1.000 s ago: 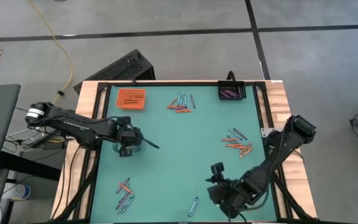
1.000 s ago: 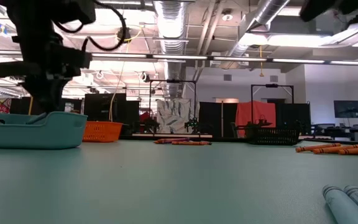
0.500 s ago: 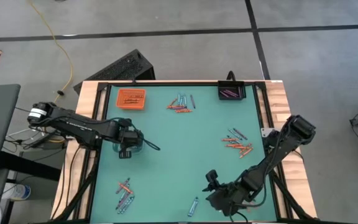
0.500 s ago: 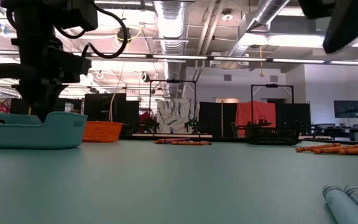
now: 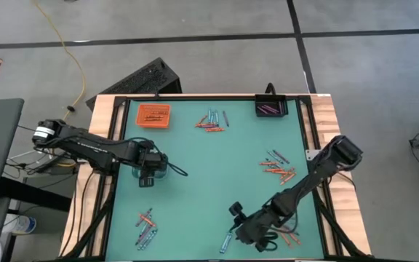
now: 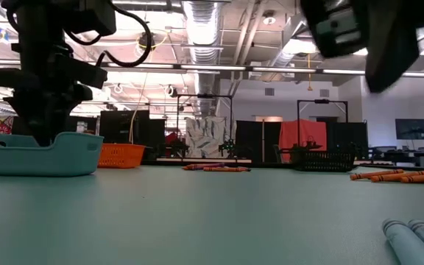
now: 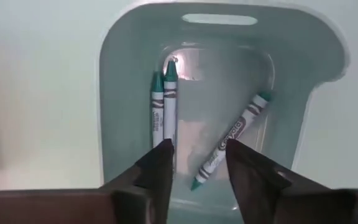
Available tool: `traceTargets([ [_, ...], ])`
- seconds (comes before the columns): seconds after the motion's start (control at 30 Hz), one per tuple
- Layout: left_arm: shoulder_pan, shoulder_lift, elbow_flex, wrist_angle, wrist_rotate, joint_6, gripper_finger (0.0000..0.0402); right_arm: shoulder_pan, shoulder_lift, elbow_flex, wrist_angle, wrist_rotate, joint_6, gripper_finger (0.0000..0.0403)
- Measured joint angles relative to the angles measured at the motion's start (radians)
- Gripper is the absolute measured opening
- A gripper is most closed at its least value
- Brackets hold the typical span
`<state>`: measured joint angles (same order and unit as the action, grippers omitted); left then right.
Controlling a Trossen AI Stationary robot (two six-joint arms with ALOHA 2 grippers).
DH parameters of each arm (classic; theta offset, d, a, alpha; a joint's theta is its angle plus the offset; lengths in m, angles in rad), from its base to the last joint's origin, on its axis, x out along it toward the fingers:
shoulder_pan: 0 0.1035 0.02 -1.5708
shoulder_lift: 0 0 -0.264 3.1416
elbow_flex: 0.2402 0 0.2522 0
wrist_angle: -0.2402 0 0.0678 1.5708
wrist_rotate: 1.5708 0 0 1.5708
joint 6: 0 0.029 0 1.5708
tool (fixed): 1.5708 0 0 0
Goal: Sort crayons
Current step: Put the blue crayon into the blue bin
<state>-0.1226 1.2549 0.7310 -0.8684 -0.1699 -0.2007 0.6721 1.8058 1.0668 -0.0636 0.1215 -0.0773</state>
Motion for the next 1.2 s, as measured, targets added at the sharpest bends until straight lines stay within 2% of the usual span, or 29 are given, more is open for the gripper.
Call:
traceTargets([
  [0.17,-0.004,-0.008,0.064,-0.002,-0.001,-0.022,0.0174,-0.011,0.071,0.005,0.017,-0.073,-0.024,0.0160],
  [0.4,-0.059,-0.020,0.192,0.016,-0.031,-0.013,0.0176,-0.003,0.082,0.008,0.035,-0.080,-0.040,0.0149],
  [0.6,-0.120,-0.021,0.264,0.139,-0.053,0.021,0.0176,-0.007,0.082,0.007,0.052,-0.096,-0.057,0.0127],
  [0.8,-0.167,-0.017,0.277,0.254,-0.055,0.035,0.0176,-0.016,0.082,0.007,0.096,-0.115,-0.079,0.0122],
  [1.2,-0.209,-0.017,0.279,0.342,-0.063,0.052,0.0176,-0.055,0.135,0.009,0.172,-0.197,-0.055,0.0121],
])
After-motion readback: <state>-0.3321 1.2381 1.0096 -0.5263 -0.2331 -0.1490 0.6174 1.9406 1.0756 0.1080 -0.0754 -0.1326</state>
